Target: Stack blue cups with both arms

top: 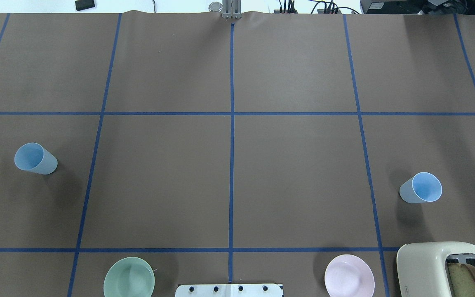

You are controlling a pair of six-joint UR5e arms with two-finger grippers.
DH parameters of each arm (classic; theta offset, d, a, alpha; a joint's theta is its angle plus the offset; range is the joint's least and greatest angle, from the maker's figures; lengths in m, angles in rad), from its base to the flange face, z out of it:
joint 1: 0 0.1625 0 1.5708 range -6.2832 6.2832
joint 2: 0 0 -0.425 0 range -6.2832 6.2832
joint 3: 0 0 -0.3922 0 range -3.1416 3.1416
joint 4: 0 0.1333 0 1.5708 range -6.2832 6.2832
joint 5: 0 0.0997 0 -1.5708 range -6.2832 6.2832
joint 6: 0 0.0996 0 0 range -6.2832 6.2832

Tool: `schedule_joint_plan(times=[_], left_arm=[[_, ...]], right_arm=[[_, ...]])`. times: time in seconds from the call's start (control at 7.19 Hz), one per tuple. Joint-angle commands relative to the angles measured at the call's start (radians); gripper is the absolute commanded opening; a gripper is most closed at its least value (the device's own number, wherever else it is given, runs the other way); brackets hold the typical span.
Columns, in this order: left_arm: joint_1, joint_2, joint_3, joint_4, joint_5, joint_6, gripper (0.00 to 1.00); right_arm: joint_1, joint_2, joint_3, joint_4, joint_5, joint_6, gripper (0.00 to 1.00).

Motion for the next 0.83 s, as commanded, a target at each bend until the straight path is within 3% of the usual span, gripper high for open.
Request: schedule_joint_plan(times=[0.0,0.7], left_arm=[[0.0,0.0,-0.002,-0.001,-0.001,0.0,0.98],[0.008,0.003,-0.063,-0.002,-0.001,-0.138,0.99]], right_arm=[[-0.001,-0.003,0.024,0.012,0.008,-0.035,1.0],[-0.032,0.0,0.051,0.014,0.011,-0.015,1.0]])
